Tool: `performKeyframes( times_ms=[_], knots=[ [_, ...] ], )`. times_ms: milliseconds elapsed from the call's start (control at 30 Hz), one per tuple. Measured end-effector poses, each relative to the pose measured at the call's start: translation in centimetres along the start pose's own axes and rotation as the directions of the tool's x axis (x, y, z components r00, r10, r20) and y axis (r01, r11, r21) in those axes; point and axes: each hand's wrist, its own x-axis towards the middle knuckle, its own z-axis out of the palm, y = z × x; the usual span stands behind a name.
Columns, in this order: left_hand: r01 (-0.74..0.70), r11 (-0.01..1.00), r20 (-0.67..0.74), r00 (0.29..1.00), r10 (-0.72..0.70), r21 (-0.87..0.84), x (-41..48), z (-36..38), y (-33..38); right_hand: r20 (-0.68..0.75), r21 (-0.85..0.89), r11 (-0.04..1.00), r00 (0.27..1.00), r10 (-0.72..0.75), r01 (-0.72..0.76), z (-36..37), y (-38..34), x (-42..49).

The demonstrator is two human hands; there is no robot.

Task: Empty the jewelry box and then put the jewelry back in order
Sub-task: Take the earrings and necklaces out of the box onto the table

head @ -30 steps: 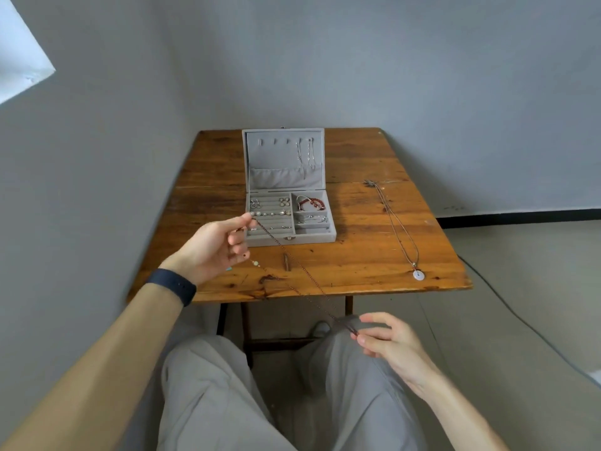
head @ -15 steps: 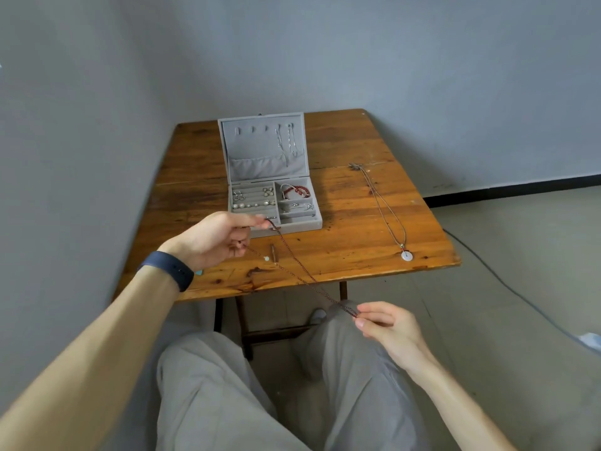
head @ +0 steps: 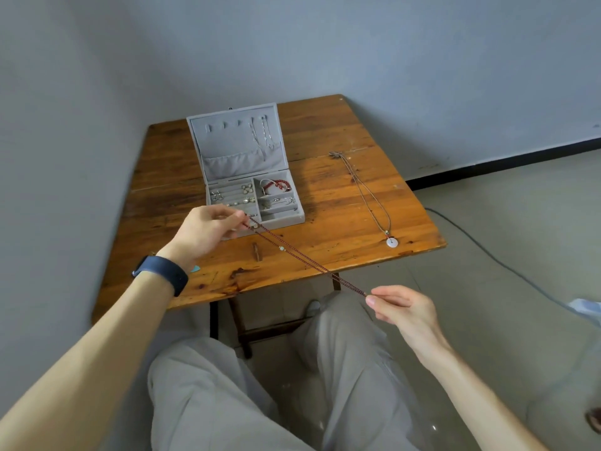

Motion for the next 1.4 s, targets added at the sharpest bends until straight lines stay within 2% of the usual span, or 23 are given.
performKeyframes(
  times_ms=[133, 233, 367, 433, 500, 567, 667, 800, 1000, 1133, 1267, 1400],
  knots=[
    [0.109, 0.993, 0.157, 0.982, -0.102, -0.039, 0.3, 2.0, 0.7, -0.015, 0.070, 0.997, 1.000, -0.028, 0.029, -1.2, 0.1, 0.1],
    [0.240, 0.952, 0.264, 0.946, -0.186, -0.188, 1.1, 3.5, 1.8, -0.024, 0.127, 0.992, 1.000, -0.018, 0.021, -2.1, 0.2, 0.4],
    [0.306, 0.899, 0.281, 0.934, -0.220, -0.313, 2.9, 4.5, 3.0, -0.065, 0.147, 0.989, 0.998, -0.012, 0.021, -3.3, 0.5, 0.7],
    [0.244, 0.939, 0.224, 0.956, -0.190, -0.242, 3.8, 5.4, 3.5, -0.096, 0.154, 0.988, 0.995, -0.012, 0.027, -3.9, 0.6, 0.9],
    [0.113, 0.993, 0.114, 0.987, -0.109, -0.036, 5.0, 6.6, 4.3, -0.139, 0.130, 0.991, 0.990, -0.024, 0.042, -4.4, 0.7, 1.1],
    [-0.004, 0.986, 0.033, 0.999, -0.001, 0.165, 6.5, 7.7, 5.4, -0.176, 0.047, 0.995, 0.982, -0.073, 0.082, -4.7, 0.7, 1.2],
    [-0.114, 0.937, 0.031, 0.993, 0.110, 0.329, 9.0, 9.1, 7.6, -0.199, -0.111, 0.978, 0.960, -0.195, 0.175, -5.0, 0.5, 1.6],
    [-0.209, 0.884, 0.065, 0.978, 0.201, 0.418, 12.9, 11.6, 10.8, -0.249, -0.310, 0.930, 0.927, -0.280, 0.198, -4.6, -0.3, 2.8],
    [-0.265, 0.866, 0.098, 0.964, 0.247, 0.424, 18.7, 16.5, 14.3, -0.303, -0.452, 0.869, 0.881, -0.364, 0.203, -3.8, -2.4, 6.3],
    [-0.289, 0.818, 0.133, 0.957, 0.258, 0.497, 21.5, 19.3, 14.9, -0.307, -0.628, 0.748, 0.815, -0.491, 0.214, -3.2, -2.6, 8.2],
    [-0.336, 0.758, 0.203, 0.942, 0.268, 0.559, 23.3, 22.1, 14.1, -0.333, -0.701, 0.696, 0.791, -0.513, 0.156, -3.0, -1.9, 9.2],
    [-0.369, 0.685, 0.259, 0.929, 0.263, 0.628, 24.1, 24.4, 12.8, -0.346, -0.743, 0.650, 0.737, -0.580, 0.163, -2.8, -1.2, 9.4]
  ],
)
